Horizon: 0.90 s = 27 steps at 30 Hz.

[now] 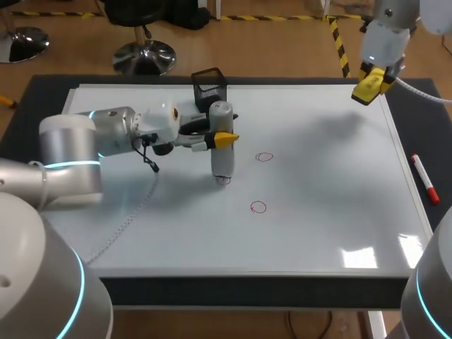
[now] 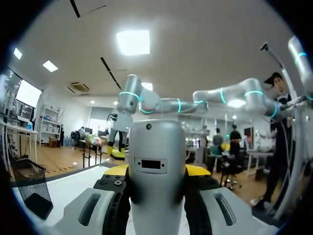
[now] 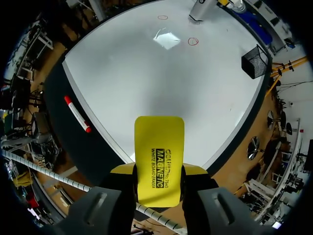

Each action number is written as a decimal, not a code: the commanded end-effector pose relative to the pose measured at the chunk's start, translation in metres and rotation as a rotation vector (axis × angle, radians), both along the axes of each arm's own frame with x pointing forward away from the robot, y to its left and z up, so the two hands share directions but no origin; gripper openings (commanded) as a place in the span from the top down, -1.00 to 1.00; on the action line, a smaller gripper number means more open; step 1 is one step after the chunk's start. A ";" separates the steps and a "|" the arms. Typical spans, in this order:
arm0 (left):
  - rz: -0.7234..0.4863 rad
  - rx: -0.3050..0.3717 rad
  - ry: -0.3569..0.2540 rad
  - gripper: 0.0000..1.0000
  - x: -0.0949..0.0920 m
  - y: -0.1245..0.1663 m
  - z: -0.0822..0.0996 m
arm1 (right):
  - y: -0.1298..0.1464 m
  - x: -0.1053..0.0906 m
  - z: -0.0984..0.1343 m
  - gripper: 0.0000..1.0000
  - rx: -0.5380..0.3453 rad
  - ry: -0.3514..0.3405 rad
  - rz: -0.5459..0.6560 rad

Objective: Pick up the inspection probe, press it on each red-marked spot on the whiteboard one by one, put down the probe, pick up the eraser, and wipe off all the red marks.

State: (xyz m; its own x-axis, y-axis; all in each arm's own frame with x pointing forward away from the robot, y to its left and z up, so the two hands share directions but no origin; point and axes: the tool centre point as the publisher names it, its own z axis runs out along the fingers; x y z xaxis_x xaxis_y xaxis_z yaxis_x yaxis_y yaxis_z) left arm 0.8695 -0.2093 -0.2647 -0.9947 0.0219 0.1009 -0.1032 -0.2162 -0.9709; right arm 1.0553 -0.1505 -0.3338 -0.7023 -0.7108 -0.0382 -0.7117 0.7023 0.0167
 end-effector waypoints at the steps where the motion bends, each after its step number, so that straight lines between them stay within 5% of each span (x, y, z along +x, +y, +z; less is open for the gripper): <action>1: -0.018 -0.017 -0.003 1.00 0.007 -0.001 -0.009 | 0.000 0.000 0.001 1.00 -0.004 0.001 0.002; 18: -0.033 -0.009 0.004 1.00 0.004 0.002 -0.024 | 0.000 0.000 0.001 1.00 -0.004 0.001 0.002; 27: -0.035 0.049 -0.020 1.00 0.000 0.007 -0.023 | 0.000 0.000 0.001 1.00 -0.004 0.001 0.002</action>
